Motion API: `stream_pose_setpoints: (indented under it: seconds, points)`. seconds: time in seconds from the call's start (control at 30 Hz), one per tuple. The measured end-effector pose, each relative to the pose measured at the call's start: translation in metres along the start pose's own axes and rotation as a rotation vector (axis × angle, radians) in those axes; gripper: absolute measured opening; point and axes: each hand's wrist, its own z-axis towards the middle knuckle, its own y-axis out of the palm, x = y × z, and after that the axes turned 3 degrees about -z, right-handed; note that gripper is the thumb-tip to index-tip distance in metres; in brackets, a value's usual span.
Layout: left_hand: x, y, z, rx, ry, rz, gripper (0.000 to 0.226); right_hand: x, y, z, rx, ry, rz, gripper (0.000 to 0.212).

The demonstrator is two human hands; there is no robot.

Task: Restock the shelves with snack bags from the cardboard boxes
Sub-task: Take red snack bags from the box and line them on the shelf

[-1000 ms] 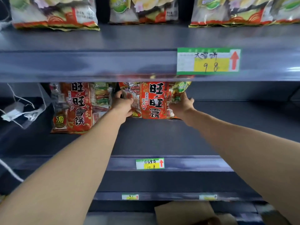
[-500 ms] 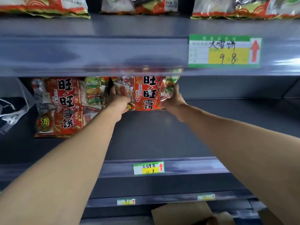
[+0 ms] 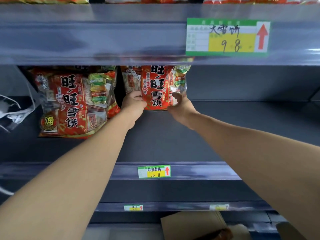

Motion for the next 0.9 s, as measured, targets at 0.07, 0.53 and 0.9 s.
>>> stream_pose_setpoints:
  seconds: [0.07,0.53,0.9]
  points:
    - [0.000,0.007,-0.016,-0.036,0.026,0.064,0.043,0.004,-0.003,-0.009,0.025,-0.030,-0.074,0.034]
    - [0.043,0.232,-0.227,-0.752,0.168,0.155,0.027,0.175,-0.221,-0.207,0.205,0.053,-0.515,0.034]
    - [0.017,0.499,-0.411,-1.155,-0.086,0.386,0.012,0.377,-0.411,-0.376,0.071,0.723,-0.559,0.032]
